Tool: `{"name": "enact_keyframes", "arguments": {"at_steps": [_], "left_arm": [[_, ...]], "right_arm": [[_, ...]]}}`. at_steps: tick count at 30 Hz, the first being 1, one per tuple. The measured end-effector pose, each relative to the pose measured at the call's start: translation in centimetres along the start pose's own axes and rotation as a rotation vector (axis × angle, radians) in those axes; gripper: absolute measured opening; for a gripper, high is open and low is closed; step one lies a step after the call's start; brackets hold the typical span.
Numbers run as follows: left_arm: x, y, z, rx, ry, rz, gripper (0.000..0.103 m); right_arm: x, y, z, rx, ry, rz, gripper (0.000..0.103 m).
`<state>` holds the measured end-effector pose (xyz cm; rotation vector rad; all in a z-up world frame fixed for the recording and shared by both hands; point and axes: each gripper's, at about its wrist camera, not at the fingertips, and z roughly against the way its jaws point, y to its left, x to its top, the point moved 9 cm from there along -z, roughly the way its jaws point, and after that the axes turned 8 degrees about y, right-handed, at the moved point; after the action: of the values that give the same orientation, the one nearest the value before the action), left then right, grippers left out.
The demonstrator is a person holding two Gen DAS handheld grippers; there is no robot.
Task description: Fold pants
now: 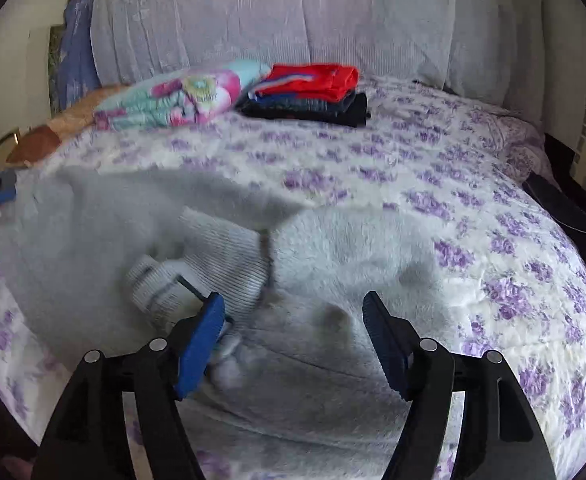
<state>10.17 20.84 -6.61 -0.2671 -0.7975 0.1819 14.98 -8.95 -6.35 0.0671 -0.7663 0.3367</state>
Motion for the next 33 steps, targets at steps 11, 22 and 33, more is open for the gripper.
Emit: {"name": "enact_keyframes", "arguments": {"at_steps": [11,22,33], "left_arm": [[-1.0,9.8,4.9,0.111,-0.056,0.165,0.089],[-1.7,14.7,7.6,0.112,-0.004,0.189,0.096],[-0.7,13.9,3.1,-0.066,0.120,0.219,0.097]], "right_arm": [[-0.4,25.0,4.0,0.172,-0.164,0.632,0.075],[0.8,33.3,-3.4,0.021,-0.063,0.830,0.075],[2.5,33.5,-6.2,0.046,-0.073,0.753,0.037]]}}
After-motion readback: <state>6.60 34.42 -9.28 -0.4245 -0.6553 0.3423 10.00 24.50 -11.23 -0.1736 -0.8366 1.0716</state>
